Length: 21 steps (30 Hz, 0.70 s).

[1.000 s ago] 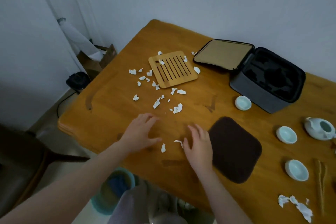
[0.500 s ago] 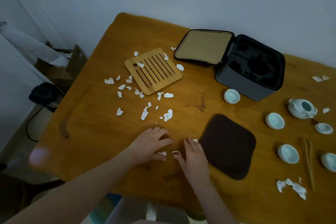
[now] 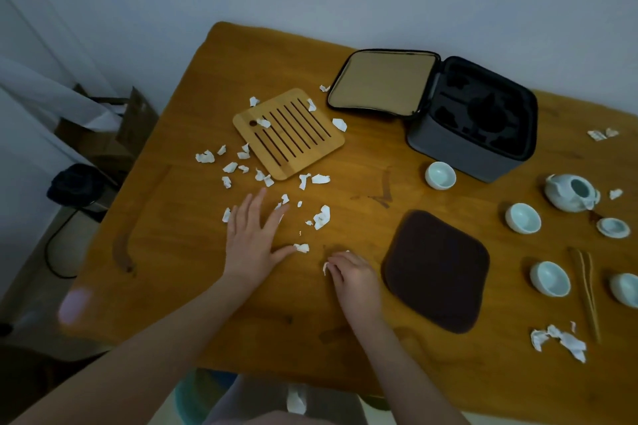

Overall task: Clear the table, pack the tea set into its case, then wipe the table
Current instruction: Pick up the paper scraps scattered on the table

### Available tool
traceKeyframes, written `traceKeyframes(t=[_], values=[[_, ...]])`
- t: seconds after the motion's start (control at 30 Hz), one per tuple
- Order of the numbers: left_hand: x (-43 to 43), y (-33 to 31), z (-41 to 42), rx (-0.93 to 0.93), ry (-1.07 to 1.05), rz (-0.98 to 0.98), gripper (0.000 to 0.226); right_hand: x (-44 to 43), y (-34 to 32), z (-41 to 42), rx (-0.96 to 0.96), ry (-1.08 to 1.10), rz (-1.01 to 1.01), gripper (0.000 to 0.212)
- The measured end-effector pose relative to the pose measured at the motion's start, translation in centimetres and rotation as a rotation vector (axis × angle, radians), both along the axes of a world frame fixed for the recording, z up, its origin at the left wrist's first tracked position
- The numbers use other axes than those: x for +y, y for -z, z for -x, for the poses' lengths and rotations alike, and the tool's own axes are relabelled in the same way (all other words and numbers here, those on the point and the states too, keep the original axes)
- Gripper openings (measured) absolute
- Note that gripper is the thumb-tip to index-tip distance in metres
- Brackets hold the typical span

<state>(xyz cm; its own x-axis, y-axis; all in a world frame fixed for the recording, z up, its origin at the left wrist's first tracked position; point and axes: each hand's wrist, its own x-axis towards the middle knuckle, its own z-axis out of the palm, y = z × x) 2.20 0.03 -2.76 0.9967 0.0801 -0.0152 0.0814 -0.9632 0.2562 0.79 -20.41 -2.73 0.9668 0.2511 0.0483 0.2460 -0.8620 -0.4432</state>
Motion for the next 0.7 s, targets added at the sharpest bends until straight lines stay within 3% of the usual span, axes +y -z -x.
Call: traceKeyframes(t=[0.13, 0.33, 0.5, 0.7], values=[[2.5, 0.7, 0.7, 0.078, -0.142, 0.019, 0.098, 2.5, -0.4, -0.5, 0.084, -0.041, -0.035, 0.021], [5.5, 1.0, 1.3, 0.151, -0.22, 0.013, 0.118, 4.3, -1.5, -0.3, 0.143, -0.112, -0.045, 0.05], [7.3, 1.0, -0.2, 0.189, -0.134, 0.008, 0.122, 3.5, 0.3, -0.9, 0.143, -0.087, 0.27, 0.096], [10.1, 0.4, -5.1, 0.186, -0.05, -0.073, 0.118, 4.9, 1.7, -2.6, 0.028, -0.065, 0.376, 0.091]])
